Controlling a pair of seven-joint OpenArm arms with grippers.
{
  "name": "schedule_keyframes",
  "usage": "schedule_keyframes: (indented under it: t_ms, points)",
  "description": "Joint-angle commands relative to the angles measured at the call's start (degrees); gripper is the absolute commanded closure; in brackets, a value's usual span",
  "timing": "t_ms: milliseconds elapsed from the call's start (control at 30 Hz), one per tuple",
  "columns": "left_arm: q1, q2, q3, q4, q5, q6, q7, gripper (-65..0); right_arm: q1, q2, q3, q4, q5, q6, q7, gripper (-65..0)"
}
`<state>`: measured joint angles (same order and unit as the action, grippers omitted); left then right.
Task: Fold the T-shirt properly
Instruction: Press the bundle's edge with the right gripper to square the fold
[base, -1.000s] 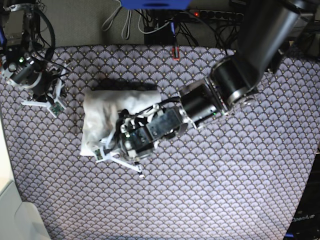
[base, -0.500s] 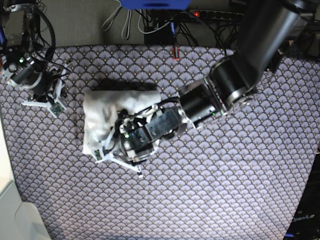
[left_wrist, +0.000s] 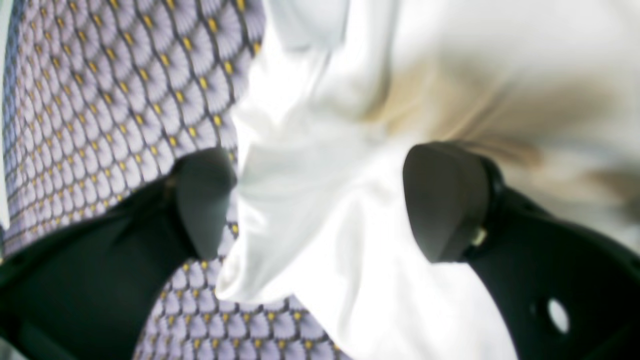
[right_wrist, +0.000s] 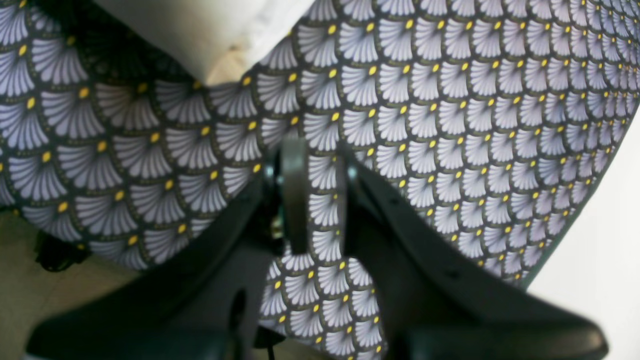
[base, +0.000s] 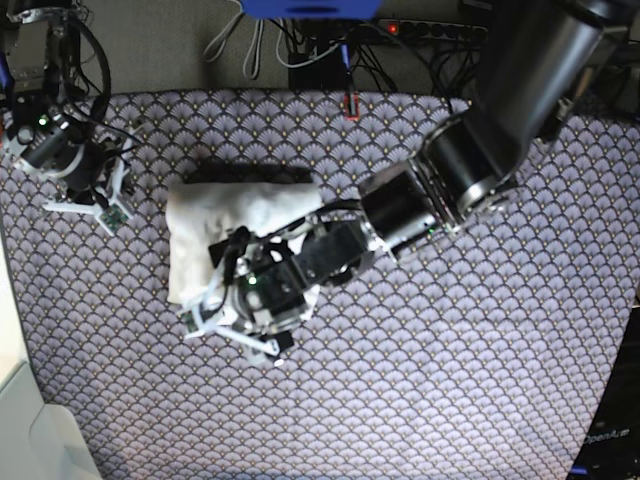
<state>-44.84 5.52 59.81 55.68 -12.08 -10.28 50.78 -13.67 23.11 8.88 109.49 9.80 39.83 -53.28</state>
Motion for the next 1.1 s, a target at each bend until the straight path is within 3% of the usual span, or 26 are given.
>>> schedule_keyframes:
  t_ms: [0, 167, 300, 433, 533, 567, 667, 767, 933, 1067]
  points:
    - [-2.4, 0.2, -2.7, 2.2, 0.4, 0.7, -0.9, -55.4, 0.5, 0.8, 0.3, 0.8, 0.4, 0.2, 1.0, -7.7]
    - [-2.4, -1.7, -11.8, 8.3, 0.4, 0.8, 0.1, -55.3, 1.4, 0.8, 0.4, 0.8, 0.4, 0.2, 1.0, -7.7]
    - [-1.5, -4.2, -23.0, 13.2, 0.3, 0.8, 6.5, -51.7, 1.6, 0.8, 0.6, 1.1, 0.6, 0.2, 1.0, -7.8]
    - [3.7, -7.7, -36.2, 18.3, 0.4, 0.8, 12.1, -28.6, 5.5, -0.4, 0.2, 1.1, 0.6, 0.2, 0.9, -7.8]
    - [8.5, -10.2, -44.6, 22.3, 0.0, 0.8, 18.4, -3.1, 9.2, -3.3, 0.7, 1.1, 0.4, 0.2, 0.6, -7.8]
    - [9.9, -10.7, -46.9, 23.7, 0.0, 0.8, 20.2, 0.0, 10.3, -3.8, 0.7, 1.1, 0.4, 0.2, 0.6, -7.8]
    - [14.7, -12.2, -53.4, 29.7, -0.1, 0.8, 25.0, -2.9, 13.0, -6.6, 0.3, 1.1, 0.4, 0.2, 0.6, -8.0]
    - [19.9, -12.2, -59.1, 35.9, 0.1, 0.8, 29.2, 0.0, 14.6, -9.9, 0.1, 1.1, 0.4, 0.2, 0.6, -8.0]
    - [27.0, -12.0, -65.5, 41.3, 0.0, 0.8, 29.2, -0.3, 15.0, -14.1, -1.9, 0.5, 0.4, 0.2, 0.8, -8.1]
    - [30.3, -12.2, -68.0, 42.2, 0.3, 0.8, 29.2, -0.3, 15.1, -14.0, -5.3, -6.4, 0.4, 0.2, 1.0, -8.0]
